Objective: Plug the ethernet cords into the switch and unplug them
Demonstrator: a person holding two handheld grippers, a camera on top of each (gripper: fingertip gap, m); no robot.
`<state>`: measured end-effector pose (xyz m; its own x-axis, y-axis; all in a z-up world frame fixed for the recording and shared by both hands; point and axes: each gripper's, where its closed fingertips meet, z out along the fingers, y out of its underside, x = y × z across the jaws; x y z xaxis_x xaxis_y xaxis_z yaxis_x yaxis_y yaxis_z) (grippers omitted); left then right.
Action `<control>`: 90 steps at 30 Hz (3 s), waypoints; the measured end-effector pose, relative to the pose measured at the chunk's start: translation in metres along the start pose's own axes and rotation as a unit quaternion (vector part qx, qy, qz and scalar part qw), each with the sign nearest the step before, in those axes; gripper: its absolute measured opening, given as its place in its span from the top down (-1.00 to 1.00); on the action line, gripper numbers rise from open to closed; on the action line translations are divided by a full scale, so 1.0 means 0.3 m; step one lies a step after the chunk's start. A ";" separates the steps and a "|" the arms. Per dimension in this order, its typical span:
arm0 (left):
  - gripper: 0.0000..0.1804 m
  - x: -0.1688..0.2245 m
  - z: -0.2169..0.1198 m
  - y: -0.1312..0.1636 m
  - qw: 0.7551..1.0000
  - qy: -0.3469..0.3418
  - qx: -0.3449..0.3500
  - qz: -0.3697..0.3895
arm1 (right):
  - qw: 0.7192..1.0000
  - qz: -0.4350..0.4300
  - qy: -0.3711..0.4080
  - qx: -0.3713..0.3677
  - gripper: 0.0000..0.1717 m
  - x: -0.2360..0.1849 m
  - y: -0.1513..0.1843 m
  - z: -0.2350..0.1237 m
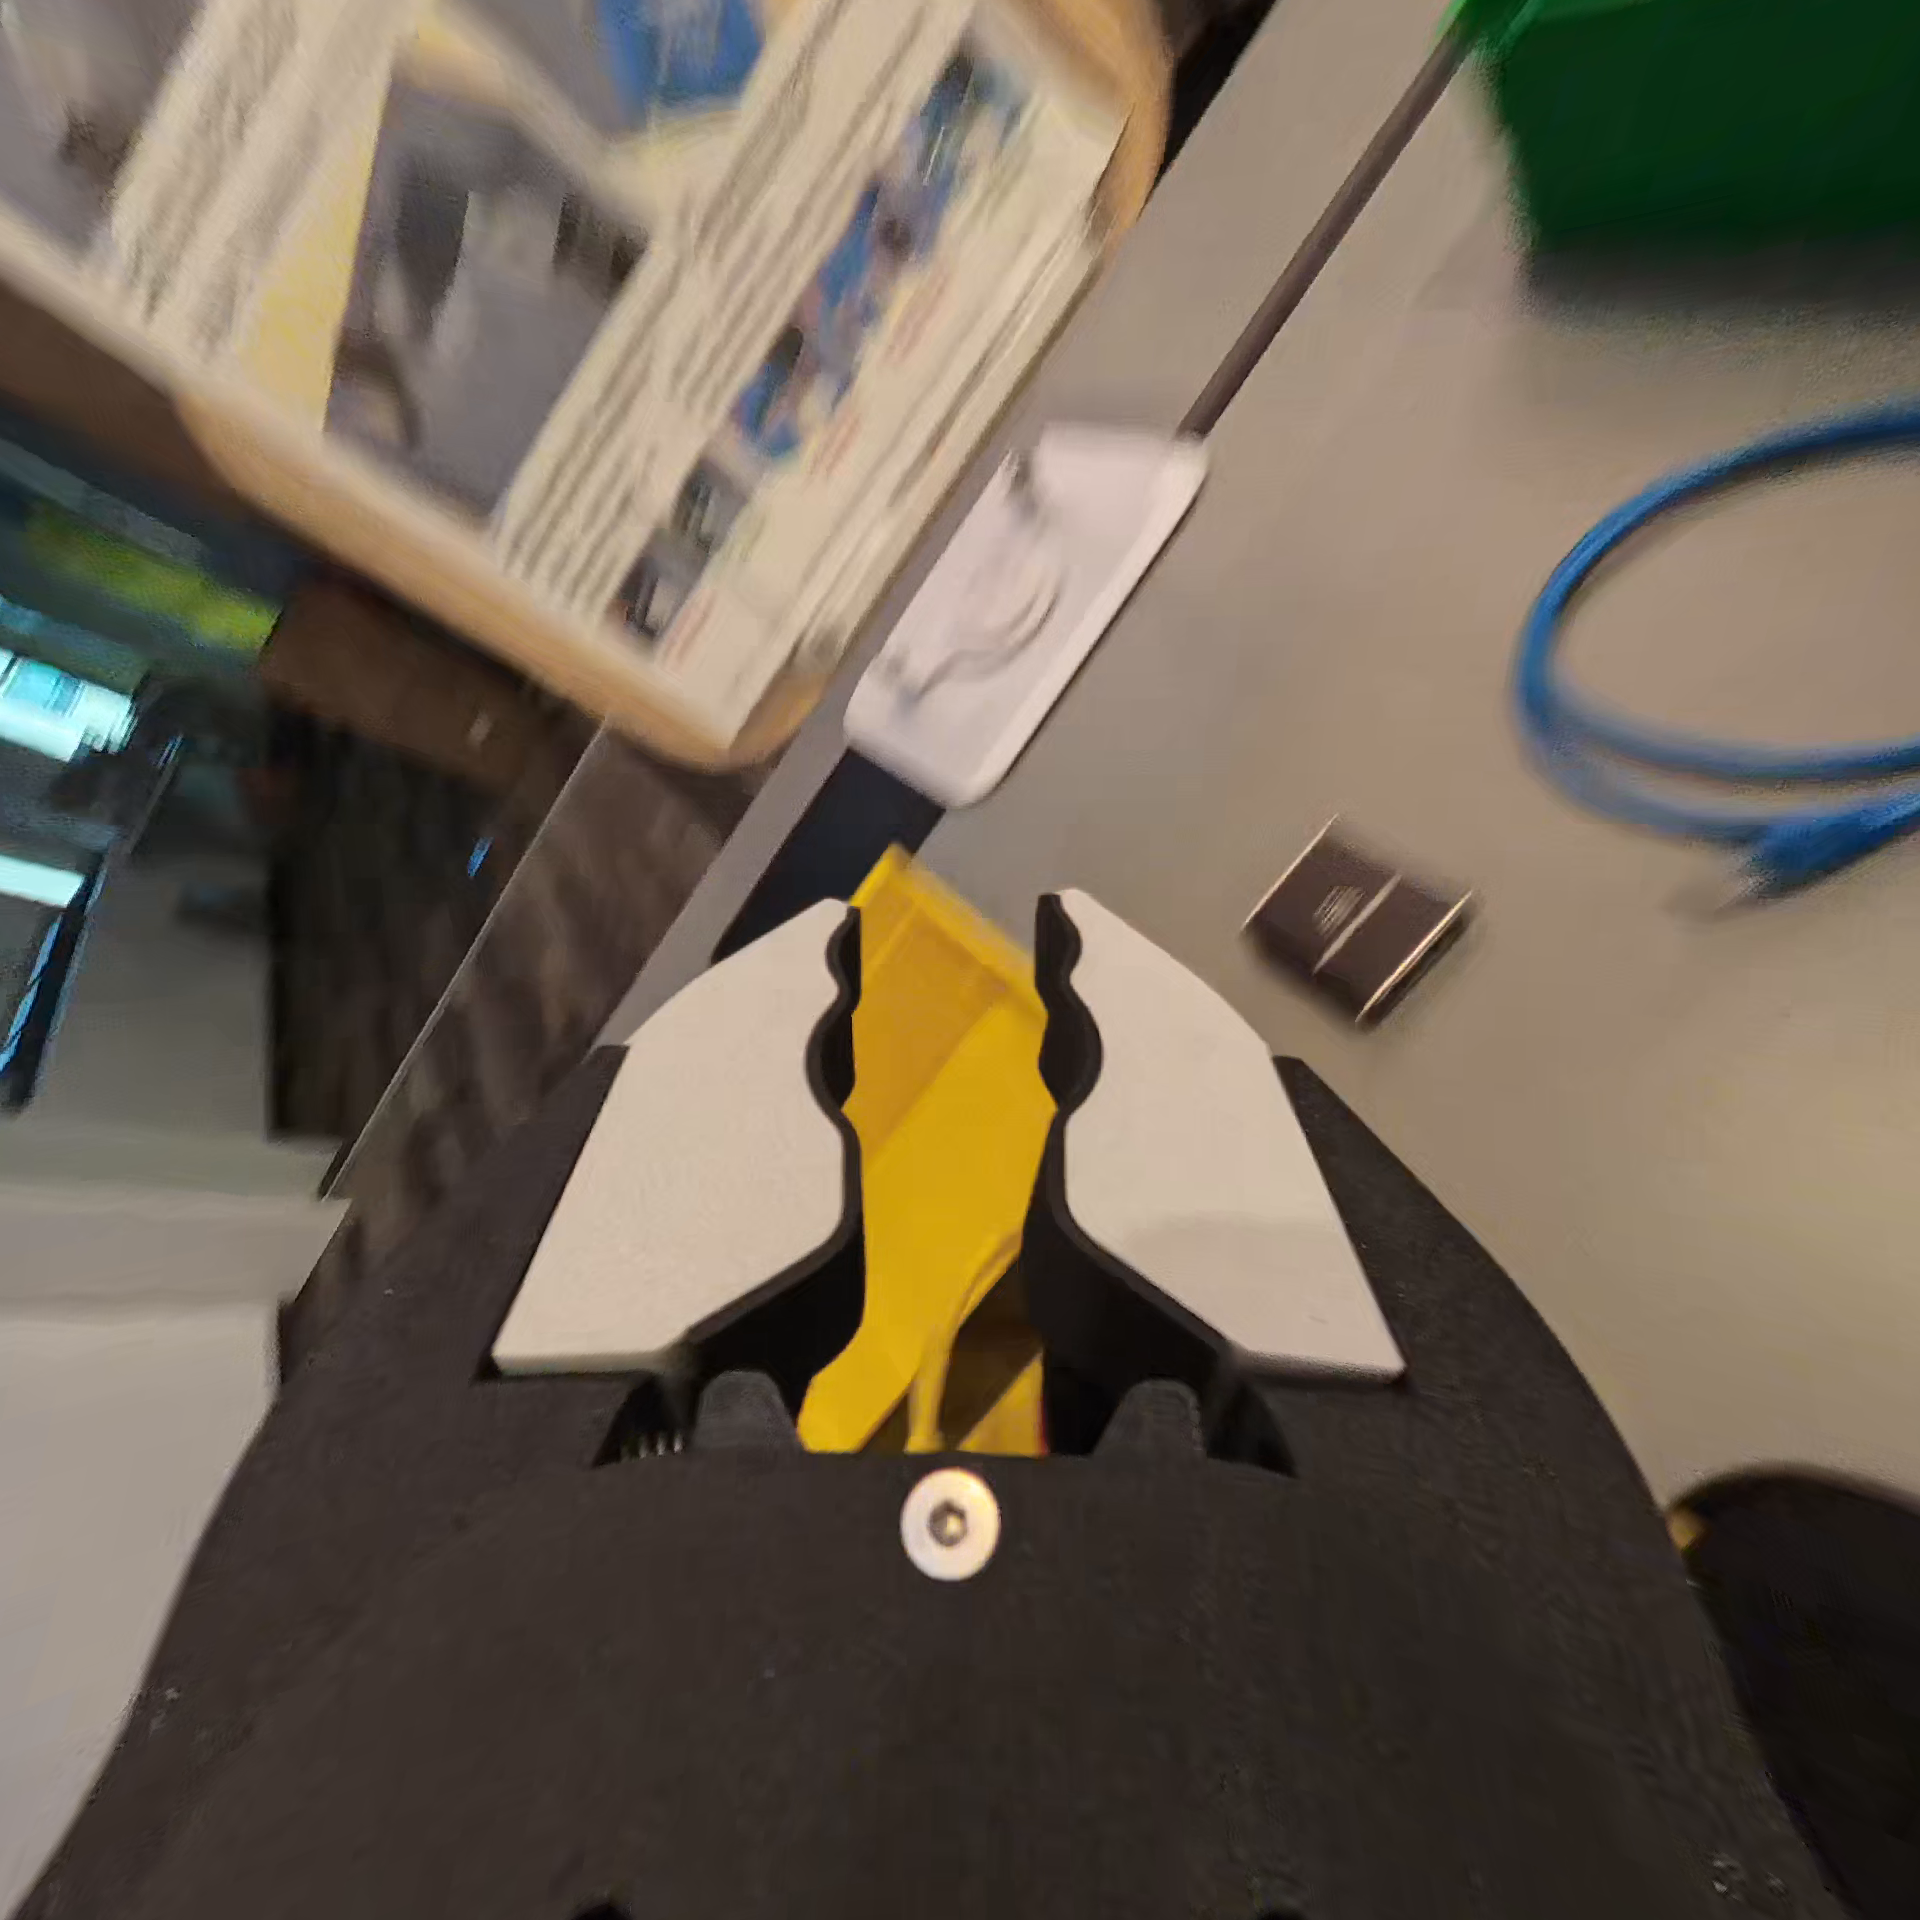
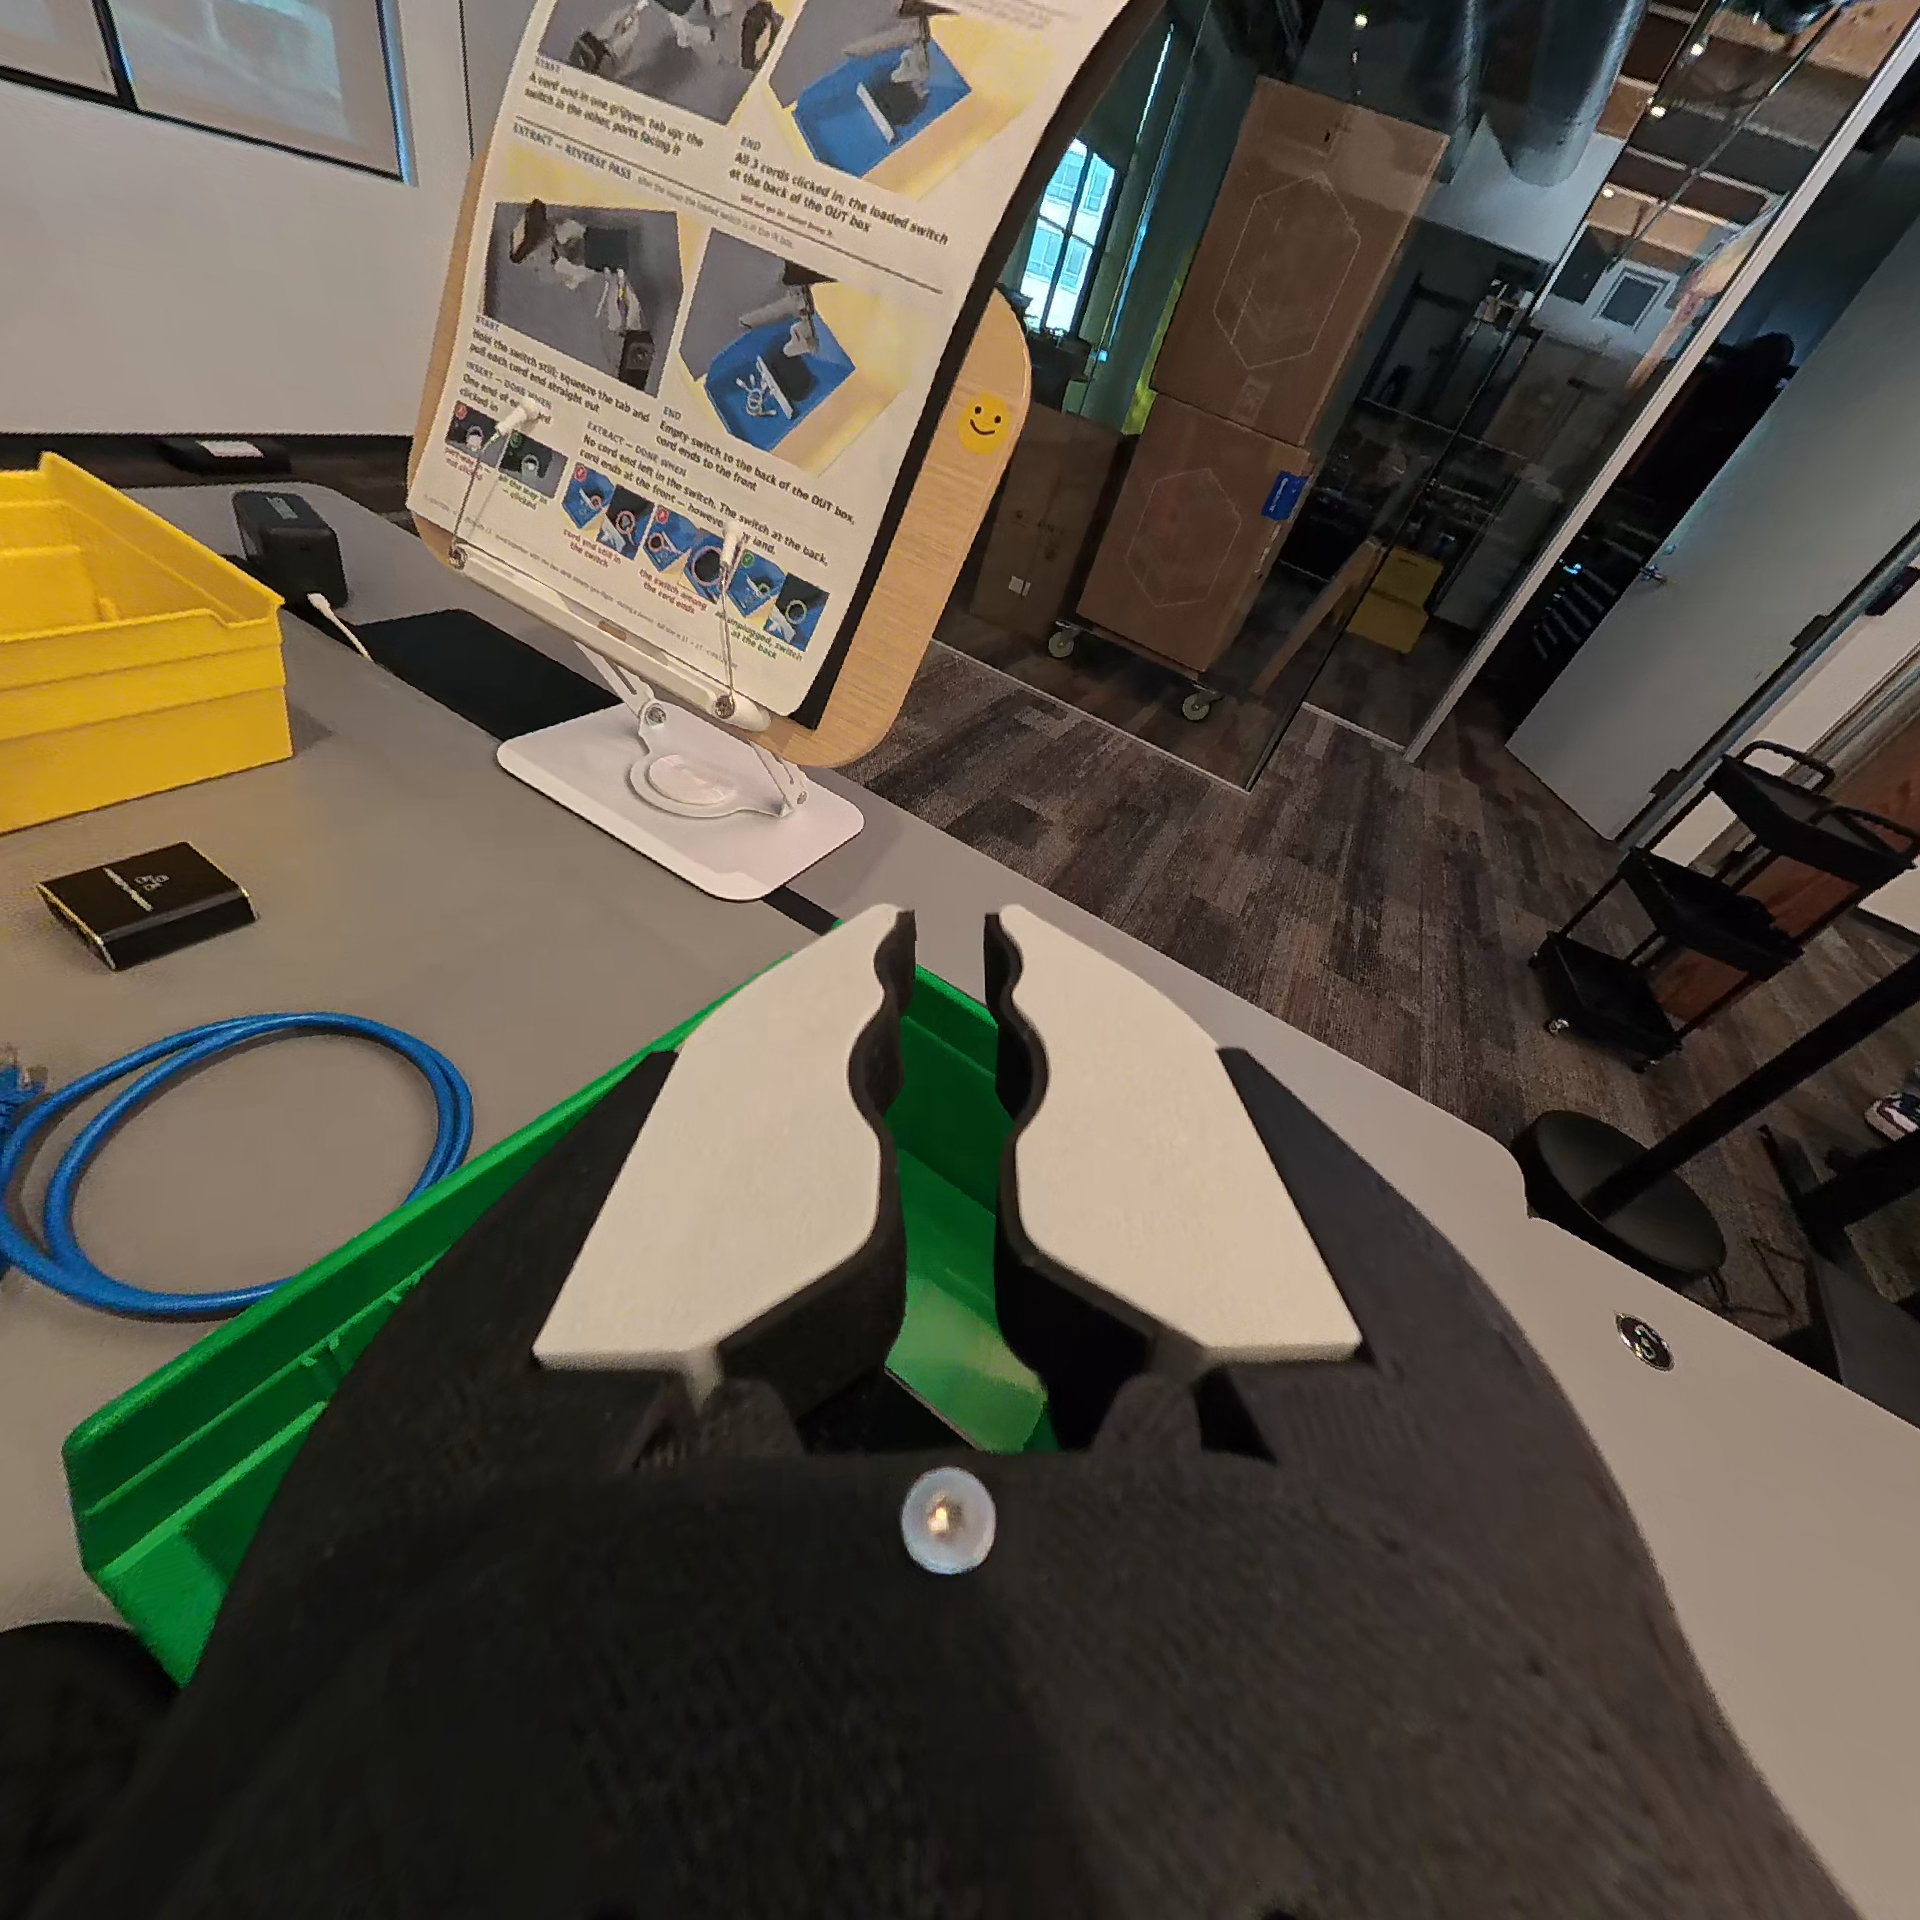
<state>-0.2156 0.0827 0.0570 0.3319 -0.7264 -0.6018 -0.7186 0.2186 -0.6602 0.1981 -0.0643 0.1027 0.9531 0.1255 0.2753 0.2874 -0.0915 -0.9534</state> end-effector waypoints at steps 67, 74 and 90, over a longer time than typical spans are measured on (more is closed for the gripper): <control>0.94 0.400 0.105 -0.433 0.965 0.258 -0.015 0.053 | 1.000 -0.009 -0.026 -0.003 0.85 -0.035 -0.013 0.002; 0.94 0.598 0.435 -0.165 0.934 0.314 -0.164 0.040 | 1.000 -0.008 -0.028 -0.011 0.84 -0.035 0.002 -0.004; 0.68 0.598 0.015 0.084 0.933 0.286 -0.197 0.095 | 0.999 0.008 -0.033 0.006 0.84 -0.017 0.005 -0.010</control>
<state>-0.1716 -0.0391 -0.0696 -0.1237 -0.9522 -0.2793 -0.9372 0.2046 -0.2825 0.1939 -0.0681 0.1002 0.9494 0.1890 0.2509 0.2700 -0.0828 -0.9593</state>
